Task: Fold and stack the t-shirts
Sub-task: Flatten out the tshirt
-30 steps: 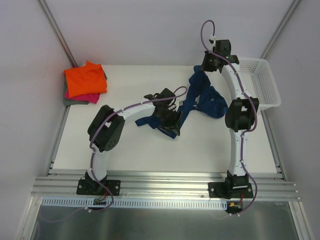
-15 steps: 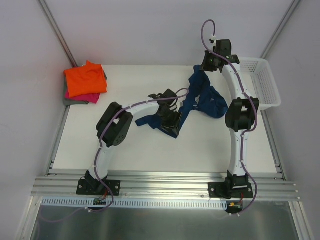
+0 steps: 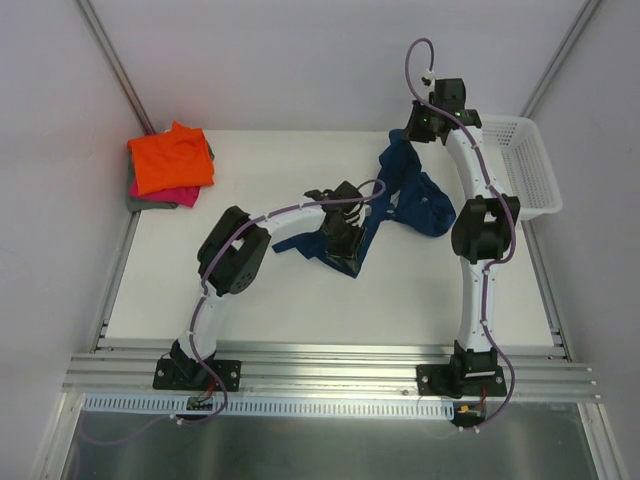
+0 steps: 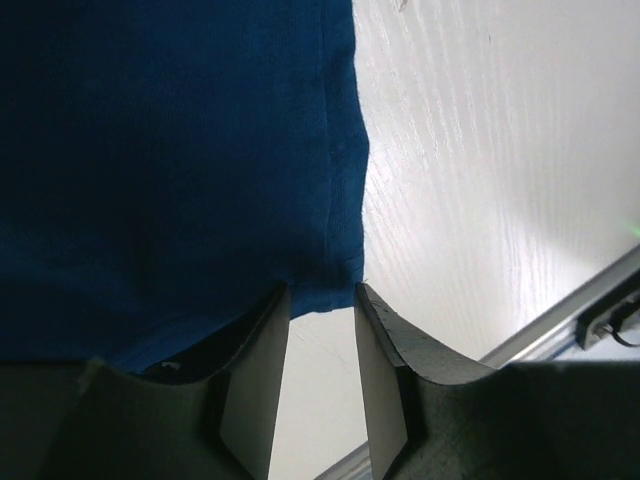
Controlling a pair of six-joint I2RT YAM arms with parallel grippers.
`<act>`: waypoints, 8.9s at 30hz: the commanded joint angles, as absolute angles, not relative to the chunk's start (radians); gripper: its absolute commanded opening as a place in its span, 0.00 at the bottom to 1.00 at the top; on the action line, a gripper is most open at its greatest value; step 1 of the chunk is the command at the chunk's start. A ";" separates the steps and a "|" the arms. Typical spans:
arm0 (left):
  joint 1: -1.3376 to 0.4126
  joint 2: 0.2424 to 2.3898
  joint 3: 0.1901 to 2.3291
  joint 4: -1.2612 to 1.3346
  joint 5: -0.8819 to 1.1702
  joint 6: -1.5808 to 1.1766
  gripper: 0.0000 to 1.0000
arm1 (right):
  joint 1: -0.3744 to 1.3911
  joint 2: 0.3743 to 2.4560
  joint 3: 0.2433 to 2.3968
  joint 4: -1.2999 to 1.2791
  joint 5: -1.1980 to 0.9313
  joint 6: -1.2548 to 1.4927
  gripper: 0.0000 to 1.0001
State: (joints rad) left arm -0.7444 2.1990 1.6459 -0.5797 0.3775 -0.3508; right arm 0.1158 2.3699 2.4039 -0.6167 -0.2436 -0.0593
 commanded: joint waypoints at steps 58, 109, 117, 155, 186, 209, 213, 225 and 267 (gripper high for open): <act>-0.468 1.714 2.244 -0.546 -0.331 0.448 0.00 | 0.044 1.701 2.332 -0.555 -0.311 -0.092 0.01; -0.361 1.143 2.148 -0.391 -0.298 0.623 0.00 | -0.069 0.847 2.051 -0.453 -0.409 -0.006 0.00; -0.311 1.089 2.120 -0.400 -0.245 0.595 0.00 | -0.138 0.844 2.136 -0.449 -0.445 0.052 0.00; -0.183 2.065 1.764 -0.140 -0.116 0.453 0.00 | 0.121 2.186 2.006 -0.379 -0.282 -0.221 0.01; -0.380 1.874 1.656 -0.828 0.359 0.055 0.99 | 0.292 1.931 1.635 -0.595 -0.496 0.074 0.96; -0.382 2.267 1.977 -0.776 0.318 -0.044 0.99 | 0.176 2.408 2.296 -0.433 -0.291 0.037 0.96; -0.380 2.255 1.956 -0.776 0.331 -0.061 0.99 | 0.176 2.433 2.269 -0.433 -0.308 0.078 0.96; -0.391 2.141 1.852 -0.776 0.488 -0.127 0.99 | 0.169 2.536 2.261 -0.391 -0.423 0.267 0.97; -0.426 2.172 1.787 -0.732 0.357 -0.186 0.99 | 0.136 2.560 2.384 -0.342 -0.359 0.258 0.96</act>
State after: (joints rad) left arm -0.4255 2.1403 1.7287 -0.7387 0.4225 -0.1947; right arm 0.1081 2.6320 2.3795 -0.3676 -0.2852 0.2203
